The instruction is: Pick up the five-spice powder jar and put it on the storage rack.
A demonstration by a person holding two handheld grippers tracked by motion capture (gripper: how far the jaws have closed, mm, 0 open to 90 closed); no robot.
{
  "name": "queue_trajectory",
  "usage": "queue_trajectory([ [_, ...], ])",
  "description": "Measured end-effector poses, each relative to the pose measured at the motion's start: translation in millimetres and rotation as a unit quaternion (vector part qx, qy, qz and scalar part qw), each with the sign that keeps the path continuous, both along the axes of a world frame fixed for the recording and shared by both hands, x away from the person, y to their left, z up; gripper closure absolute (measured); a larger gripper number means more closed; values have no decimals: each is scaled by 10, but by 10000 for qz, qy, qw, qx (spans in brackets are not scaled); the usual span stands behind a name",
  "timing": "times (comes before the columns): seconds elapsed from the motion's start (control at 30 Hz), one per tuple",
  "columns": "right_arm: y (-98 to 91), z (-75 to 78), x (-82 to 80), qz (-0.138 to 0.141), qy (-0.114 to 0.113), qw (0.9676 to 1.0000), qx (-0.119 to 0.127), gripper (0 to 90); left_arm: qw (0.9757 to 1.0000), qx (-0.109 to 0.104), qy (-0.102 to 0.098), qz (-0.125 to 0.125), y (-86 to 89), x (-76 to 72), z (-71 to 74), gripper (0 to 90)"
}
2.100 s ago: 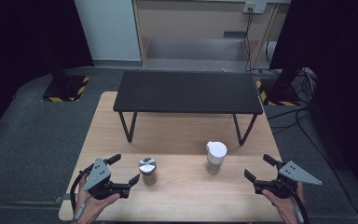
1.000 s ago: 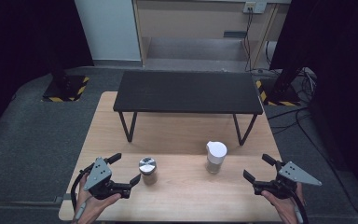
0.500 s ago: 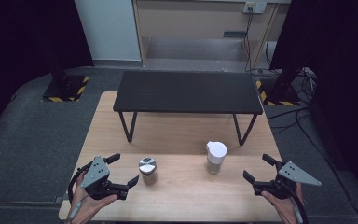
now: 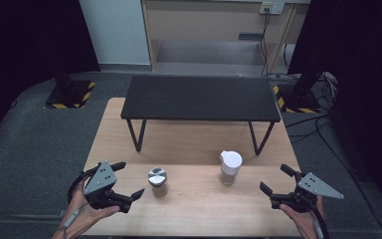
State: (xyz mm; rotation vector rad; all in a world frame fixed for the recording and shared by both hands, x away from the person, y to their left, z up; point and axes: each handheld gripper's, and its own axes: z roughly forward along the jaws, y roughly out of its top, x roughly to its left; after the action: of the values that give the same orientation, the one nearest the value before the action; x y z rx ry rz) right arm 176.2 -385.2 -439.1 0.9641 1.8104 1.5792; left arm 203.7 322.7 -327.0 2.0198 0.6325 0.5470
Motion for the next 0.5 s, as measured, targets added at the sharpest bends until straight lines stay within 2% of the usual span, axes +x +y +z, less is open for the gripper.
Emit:
queue_trajectory([
  [0.17, 5, 0, 6, 16, 2, 10000, -25, 9, 9999, 88, 110, -51, 9, 69, 67, 11],
  [0.27, 8, 1, 4, 12, 1, 10000, -23, 9, 9996, 47, 263, -118, 14, 153, 79, 10],
  [0.33, 6, -1, 6, 7, -2, 10000, -23, 9, 9991, -86, 379, -182, 27, 224, 61, 11],
  [0.5, 3, 2, -3, 1, -4, 10000, -20, 10, 9986, -100, 479, -217, -17, 376, 24, 16],
])
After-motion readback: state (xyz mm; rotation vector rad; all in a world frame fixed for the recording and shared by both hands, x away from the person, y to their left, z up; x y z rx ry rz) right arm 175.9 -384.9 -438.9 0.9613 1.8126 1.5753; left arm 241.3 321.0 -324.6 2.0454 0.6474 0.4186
